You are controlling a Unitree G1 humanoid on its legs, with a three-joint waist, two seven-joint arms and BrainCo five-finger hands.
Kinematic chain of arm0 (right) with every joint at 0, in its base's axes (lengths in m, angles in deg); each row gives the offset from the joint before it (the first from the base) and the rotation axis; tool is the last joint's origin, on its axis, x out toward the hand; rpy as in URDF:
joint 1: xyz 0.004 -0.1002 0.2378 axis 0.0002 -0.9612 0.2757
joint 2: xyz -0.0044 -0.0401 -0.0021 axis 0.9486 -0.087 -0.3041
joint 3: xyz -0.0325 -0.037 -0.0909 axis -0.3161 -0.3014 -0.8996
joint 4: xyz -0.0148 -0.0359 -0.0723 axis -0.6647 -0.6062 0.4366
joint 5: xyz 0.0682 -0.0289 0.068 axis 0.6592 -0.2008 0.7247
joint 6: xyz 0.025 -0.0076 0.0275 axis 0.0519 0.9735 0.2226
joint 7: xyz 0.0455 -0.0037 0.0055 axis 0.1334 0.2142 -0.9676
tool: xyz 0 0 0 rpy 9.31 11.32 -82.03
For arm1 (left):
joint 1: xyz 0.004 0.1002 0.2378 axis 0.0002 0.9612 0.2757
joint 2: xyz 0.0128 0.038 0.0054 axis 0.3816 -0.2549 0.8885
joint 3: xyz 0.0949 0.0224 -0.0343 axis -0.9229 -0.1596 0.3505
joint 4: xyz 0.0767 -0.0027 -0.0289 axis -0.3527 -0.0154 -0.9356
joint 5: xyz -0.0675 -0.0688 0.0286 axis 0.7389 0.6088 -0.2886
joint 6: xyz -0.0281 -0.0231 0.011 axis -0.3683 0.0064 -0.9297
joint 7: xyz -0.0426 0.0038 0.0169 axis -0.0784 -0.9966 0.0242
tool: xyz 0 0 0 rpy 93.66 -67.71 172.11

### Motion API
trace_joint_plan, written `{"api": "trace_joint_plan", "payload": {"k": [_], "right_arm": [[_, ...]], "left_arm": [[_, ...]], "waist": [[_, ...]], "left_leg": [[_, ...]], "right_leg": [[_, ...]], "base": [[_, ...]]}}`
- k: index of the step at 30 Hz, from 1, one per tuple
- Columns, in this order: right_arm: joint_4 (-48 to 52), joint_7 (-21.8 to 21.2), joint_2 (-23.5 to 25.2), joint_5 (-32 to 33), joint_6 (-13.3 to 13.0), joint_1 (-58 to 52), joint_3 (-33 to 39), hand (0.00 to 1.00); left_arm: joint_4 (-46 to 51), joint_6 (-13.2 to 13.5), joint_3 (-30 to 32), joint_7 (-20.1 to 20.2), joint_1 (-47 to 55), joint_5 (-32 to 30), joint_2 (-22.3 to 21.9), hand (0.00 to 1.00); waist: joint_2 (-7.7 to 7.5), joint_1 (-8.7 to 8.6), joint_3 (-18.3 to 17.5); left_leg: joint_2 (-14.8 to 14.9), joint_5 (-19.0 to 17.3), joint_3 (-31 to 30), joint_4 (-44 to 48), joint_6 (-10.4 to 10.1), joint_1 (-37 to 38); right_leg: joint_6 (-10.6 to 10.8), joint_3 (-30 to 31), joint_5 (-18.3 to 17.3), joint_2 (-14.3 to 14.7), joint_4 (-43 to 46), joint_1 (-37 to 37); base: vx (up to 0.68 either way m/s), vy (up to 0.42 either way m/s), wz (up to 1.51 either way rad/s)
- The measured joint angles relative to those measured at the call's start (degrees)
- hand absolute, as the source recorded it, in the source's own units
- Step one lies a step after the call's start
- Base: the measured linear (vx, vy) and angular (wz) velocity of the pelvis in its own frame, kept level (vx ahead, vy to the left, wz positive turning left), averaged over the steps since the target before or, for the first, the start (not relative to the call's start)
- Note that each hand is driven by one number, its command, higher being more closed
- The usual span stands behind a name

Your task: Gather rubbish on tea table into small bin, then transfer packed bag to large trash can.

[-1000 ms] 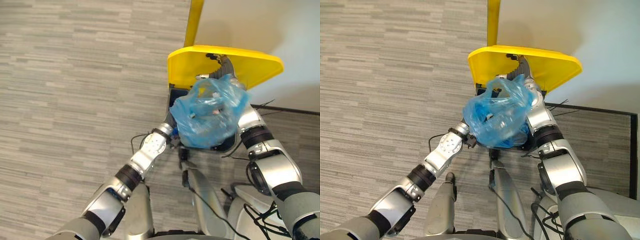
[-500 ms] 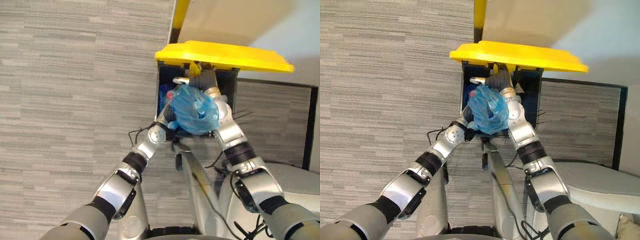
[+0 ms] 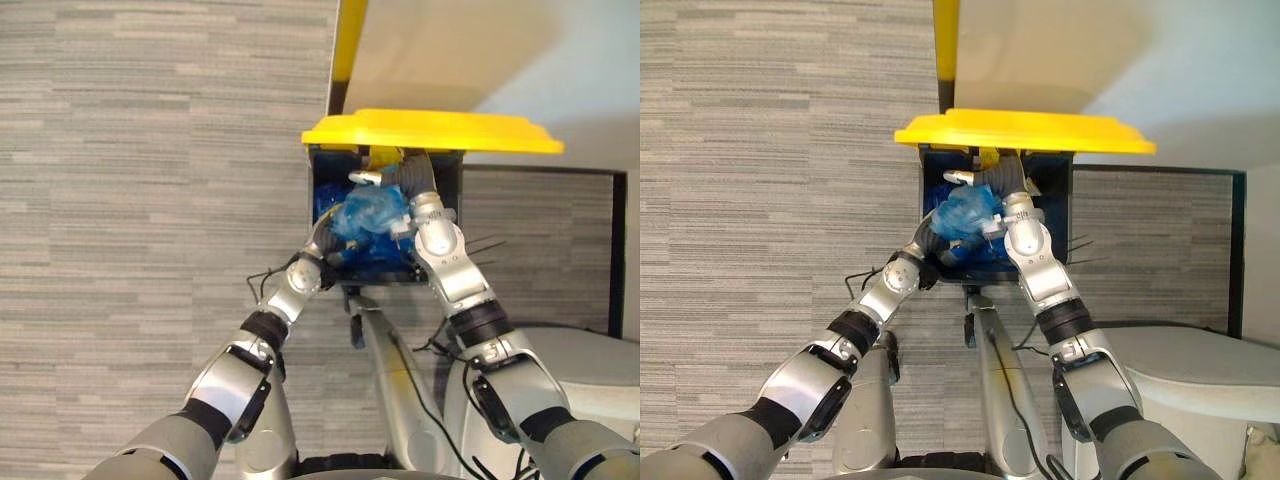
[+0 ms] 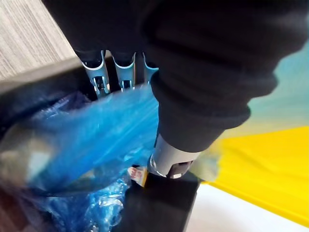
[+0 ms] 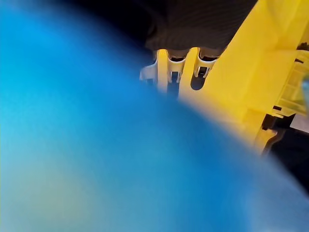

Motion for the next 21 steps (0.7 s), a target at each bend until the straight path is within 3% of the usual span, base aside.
{"api": "trace_joint_plan", "payload": {"k": [2, 6, 9, 11, 14, 15, 18, 20, 21], "right_arm": [[0.0, -1.0, -0.7, -0.1, 0.0, -2.5, 0.3, 0.0], [0.0, -2.8, -1.1, -0.3, 0.0, -12.3, 2.1, 0.0], [0.0, -4.2, -0.9, -0.7, -0.3, -18.3, 2.8, 0.0], [0.0, -5.3, -0.1, -0.8, -0.6, -22.6, 2.7, 0.0], [-0.3, -6.7, 0.5, -2.4, -0.9, -28.6, 2.8, 0.0], [-0.4, -7.9, 0.6, -2.5, -0.9, -31.5, 2.8, 0.0], [-2.4, -10.4, 0.8, -2.8, -1.0, -41.3, 5.7, 0.0], [-3.4, -10.9, 1.1, -3.1, -0.9, -44.3, 6.8, 0.0], [-5.0, -11.6, 2.0, -4.6, -1.0, -49.4, 9.2, 0.0]], "left_arm": [[0.1, 0.0, 0.8, 0.2, 3.3, 0.7, 1.6, 0.0], [1.5, 0.5, 2.3, 2.5, 13.1, 3.0, 4.7, 0.0], [4.1, 2.0, 4.7, 3.8, 19.7, 4.7, 6.4, 0.0], [6.0, 3.1, 8.1, 4.2, 24.5, 6.1, 8.3, 0.0], [8.7, 3.4, 13.2, 5.0, 32.4, 8.1, 10.3, 0.0], [10.3, 3.4, 16.3, 5.1, 37.8, 9.3, 10.1, 0.0], [10.5, 3.1, 20.5, 6.5, 46.0, 11.0, 10.3, 0.0], [11.4, 3.2, 21.2, 6.8, 48.4, 11.3, 10.3, 0.0], [13.3, 3.1, 22.3, 7.9, 51.4, 11.3, 9.8, 0.0]], "waist": [[-0.12, -0.56, -0.3], [-0.19, -0.68, -5.2], [-0.34, -0.49, -5.7], [-2.04, 0.58, -6.9], [-2.96, 1.37, -8.1], [-2.62, 2.22, -8.4], [-0.92, 1.42, -11.0], [-1.18, 1.07, -12.4], [-2.08, 1.28, -13.9]], "left_leg": [[-0.2, 0.5, -0.1, -0.6, 0.7, 1.9], [-1.1, 0.8, -0.6, -1.4, 1.0, 5.8], [-1.9, 0.6, 0.1, 0.6, 1.5, 8.9], [-4.1, 1.2, 1.3, 0.8, 3.4, 9.9], [-5.3, 2.3, 4.0, 2.1, 7.1, 9.6], [-4.6, 3.0, 6.2, 1.5, 8.4, 9.3], [-3.2, 6.5, 6.3, -4.1, 8.4, 10.2], [-3.1, 8.0, 5.9, -6.2, 8.1, 10.2], [-3.0, 9.4, 5.3, -8.3, 6.8, 9.7]], "right_leg": [[0.2, -0.3, -0.2, -0.6, -0.2, 2.1], [0.5, -0.9, -0.3, -1.9, -1.3, 6.9], [0.8, -1.6, -0.4, -3.0, -1.9, 12.4], [2.3, -0.7, 0.8, -4.8, -2.3, 13.2], [4.7, 0.9, 4.2, -6.1, -7.1, 14.3], [4.1, -0.6, 2.3, -7.8, -2.6, 12.5], [0.3, -1.5, -2.8, -8.1, 21.2, 10.4], [0.0, -1.4, -3.8, -8.3, 25.3, 12.3], [1.4, -1.5, -6.7, -8.5, 24.2, 16.5]], "base": [[0.02, 0.044, 0.19], [0.03, 0.059, 0.17], [-0.07, 0.126, 0.29], [-0.14, 0.107, -0.02], [-0.23, 0.112, -0.31], [-0.3, 0.059, -0.55], [-0.23, 0.001, -0.19], [-0.03, -0.121, 0.14], [-0.11, -0.208, 0.15]]}}
